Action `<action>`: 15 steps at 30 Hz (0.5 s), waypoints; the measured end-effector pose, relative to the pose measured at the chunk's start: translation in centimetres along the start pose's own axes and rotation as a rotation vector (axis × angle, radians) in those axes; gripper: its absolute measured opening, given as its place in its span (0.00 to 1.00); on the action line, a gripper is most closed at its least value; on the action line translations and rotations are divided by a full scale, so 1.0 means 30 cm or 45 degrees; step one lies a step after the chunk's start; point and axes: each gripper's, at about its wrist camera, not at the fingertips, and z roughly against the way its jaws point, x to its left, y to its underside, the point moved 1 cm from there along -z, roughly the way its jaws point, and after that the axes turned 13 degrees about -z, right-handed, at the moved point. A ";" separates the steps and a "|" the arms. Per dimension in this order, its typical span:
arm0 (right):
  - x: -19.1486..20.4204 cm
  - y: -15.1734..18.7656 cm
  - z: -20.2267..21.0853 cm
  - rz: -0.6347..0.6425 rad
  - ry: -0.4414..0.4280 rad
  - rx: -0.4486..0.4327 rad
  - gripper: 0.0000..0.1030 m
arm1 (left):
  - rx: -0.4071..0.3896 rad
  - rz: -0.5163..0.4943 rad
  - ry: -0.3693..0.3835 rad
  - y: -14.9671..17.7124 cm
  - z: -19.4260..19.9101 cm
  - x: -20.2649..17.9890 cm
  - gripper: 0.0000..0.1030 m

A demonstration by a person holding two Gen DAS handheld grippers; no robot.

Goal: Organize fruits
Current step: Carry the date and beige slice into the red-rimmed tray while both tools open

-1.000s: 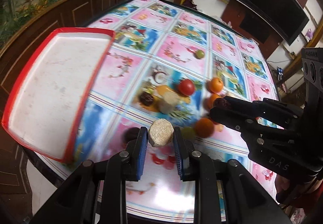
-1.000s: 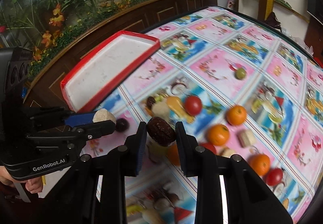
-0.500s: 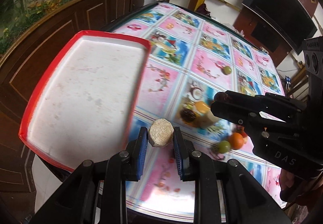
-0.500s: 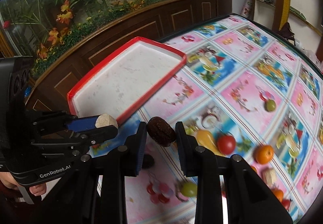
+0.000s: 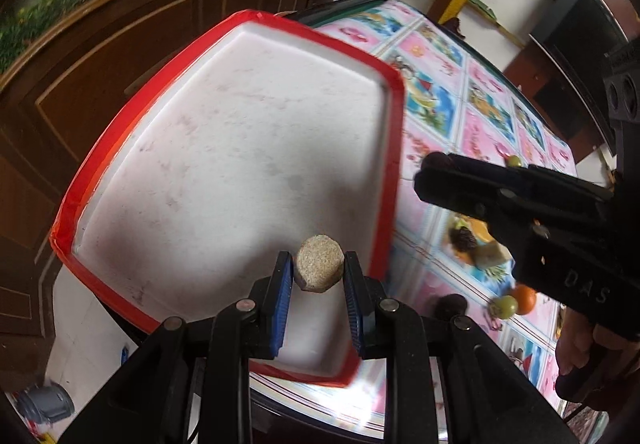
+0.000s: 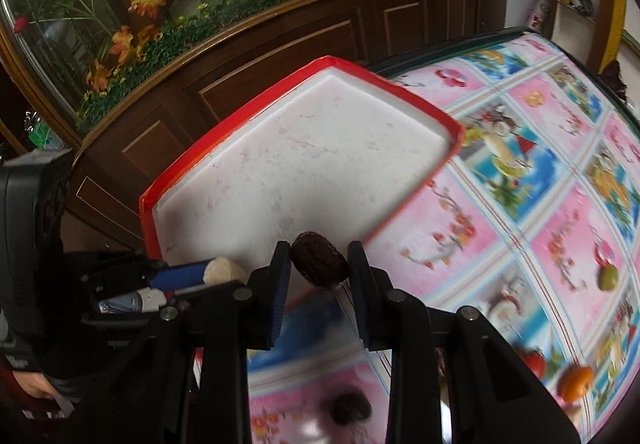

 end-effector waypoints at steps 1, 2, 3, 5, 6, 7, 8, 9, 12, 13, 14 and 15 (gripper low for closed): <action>0.008 -0.012 -0.026 0.006 0.004 0.015 0.30 | 0.003 0.007 0.003 0.000 -0.007 0.007 0.24; 0.012 -0.018 -0.043 0.011 0.008 0.027 0.30 | 0.006 0.014 0.007 0.000 -0.016 0.015 0.24; 0.017 -0.026 -0.067 0.019 0.014 0.043 0.30 | 0.013 0.018 0.008 -0.002 -0.028 0.021 0.24; 0.022 -0.038 -0.103 0.035 0.026 0.068 0.30 | 0.021 0.019 0.008 -0.005 -0.045 0.026 0.24; 0.025 -0.042 -0.121 0.042 0.032 0.079 0.30 | 0.023 0.019 0.009 -0.006 -0.052 0.029 0.24; 0.027 -0.046 -0.138 0.046 0.038 0.090 0.30 | 0.025 0.019 0.010 -0.009 -0.057 0.030 0.24; 0.026 -0.049 -0.147 0.047 0.041 0.096 0.30 | 0.027 0.019 0.012 -0.012 -0.061 0.033 0.24; 0.027 -0.049 -0.160 0.048 0.045 0.103 0.30 | 0.025 0.018 0.016 -0.015 -0.064 0.035 0.24; 0.029 -0.050 -0.185 0.056 0.057 0.116 0.30 | 0.017 0.006 0.021 -0.018 -0.064 0.045 0.24; 0.030 -0.049 -0.192 0.061 0.061 0.120 0.30 | 0.015 0.004 0.022 -0.020 -0.065 0.045 0.24; 0.031 -0.047 -0.198 0.067 0.067 0.122 0.30 | 0.012 0.003 0.024 -0.022 -0.066 0.047 0.24; 0.031 -0.046 -0.202 0.072 0.072 0.124 0.30 | 0.009 0.003 0.026 -0.024 -0.068 0.047 0.24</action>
